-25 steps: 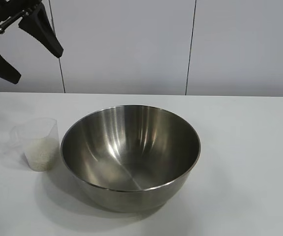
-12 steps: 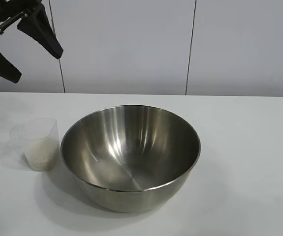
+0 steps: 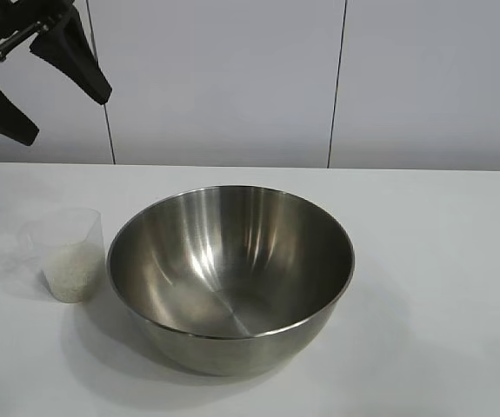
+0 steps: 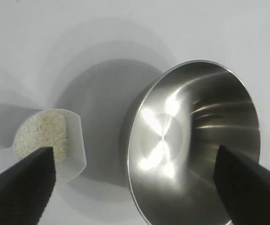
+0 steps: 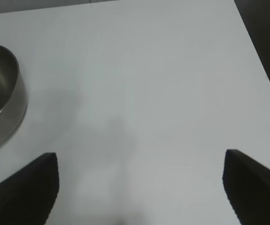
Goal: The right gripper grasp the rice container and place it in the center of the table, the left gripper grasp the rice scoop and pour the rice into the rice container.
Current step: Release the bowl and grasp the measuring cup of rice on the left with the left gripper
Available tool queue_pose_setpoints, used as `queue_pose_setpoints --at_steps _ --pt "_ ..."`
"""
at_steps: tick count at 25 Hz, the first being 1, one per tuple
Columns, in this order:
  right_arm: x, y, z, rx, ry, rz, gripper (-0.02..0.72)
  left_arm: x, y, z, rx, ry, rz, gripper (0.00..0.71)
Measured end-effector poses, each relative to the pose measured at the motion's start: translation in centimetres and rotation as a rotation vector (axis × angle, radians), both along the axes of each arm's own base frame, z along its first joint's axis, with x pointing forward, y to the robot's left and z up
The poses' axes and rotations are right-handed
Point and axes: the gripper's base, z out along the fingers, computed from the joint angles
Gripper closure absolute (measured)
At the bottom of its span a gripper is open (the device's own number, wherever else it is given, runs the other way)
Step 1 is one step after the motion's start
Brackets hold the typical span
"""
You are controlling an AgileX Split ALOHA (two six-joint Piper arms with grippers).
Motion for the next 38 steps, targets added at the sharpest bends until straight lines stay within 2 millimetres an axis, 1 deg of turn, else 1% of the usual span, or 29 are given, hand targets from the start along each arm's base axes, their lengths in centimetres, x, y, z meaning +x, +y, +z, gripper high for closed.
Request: queue_pose_setpoints --at_steps 2,6,8,10,12,13,14,17,20,22,24,27,33,38 --pt "-0.4 0.1 0.0 -0.001 -0.025 0.001 0.054 0.2 0.1 0.1 0.015 -0.042 -0.016 0.053" --pt "-0.3 0.0 -0.4 0.0 -0.013 0.001 0.054 0.9 0.2 0.6 0.051 -0.184 -0.055 0.053" --pt "-0.3 0.0 -0.4 0.001 -0.013 0.001 0.054 1.2 0.3 1.7 0.054 -0.295 -0.05 0.053" --pt "-0.3 0.0 -0.4 0.001 -0.013 0.001 0.054 1.3 0.5 3.3 0.051 -0.443 -0.016 0.059" --pt "-0.3 0.0 -0.4 0.001 -0.013 0.001 0.054 0.8 0.8 4.5 0.047 -0.584 0.033 0.079" --pt "-0.3 0.0 -0.4 0.001 -0.013 0.001 0.054 0.3 1.1 4.6 0.072 -0.651 0.05 0.089" --pt "-0.3 0.0 -0.4 0.001 -0.013 0.001 0.054 -0.3 1.2 4.6 0.08 -0.693 0.075 0.097" --pt "-0.3 0.0 -0.4 0.001 -0.013 0.001 0.054 -1.9 1.7 3.8 0.224 -0.822 0.087 0.109" --pt "-0.3 0.0 -0.4 0.001 -0.013 0.001 0.054 -3.2 0.9 3.3 0.353 -0.903 -0.009 0.13" --pt "-0.3 0.0 -0.4 0.001 -0.013 0.001 0.054 -3.5 0.2 3.3 0.393 -0.935 -0.064 0.151" --pt "-0.3 0.0 -0.4 0.001 -0.012 0.001 0.054 -3.5 0.1 3.3 0.391 -0.931 -0.05 0.161" --pt "-0.3 0.0 -0.4 0.001 -0.012 0.001 0.054 -3.3 0.3 3.6 0.343 -0.903 0.027 0.165" --pt "-0.3 0.0 -0.4 0.001 -0.012 0.001 0.054 -3.1 -0.4 5.1 0.209 -0.915 0.051 0.169" --pt "-0.3 0.0 -0.4 0.001 -0.012 0.001 0.054 -3.1 -0.5 5.1 0.214 -0.917 0.043 0.169"
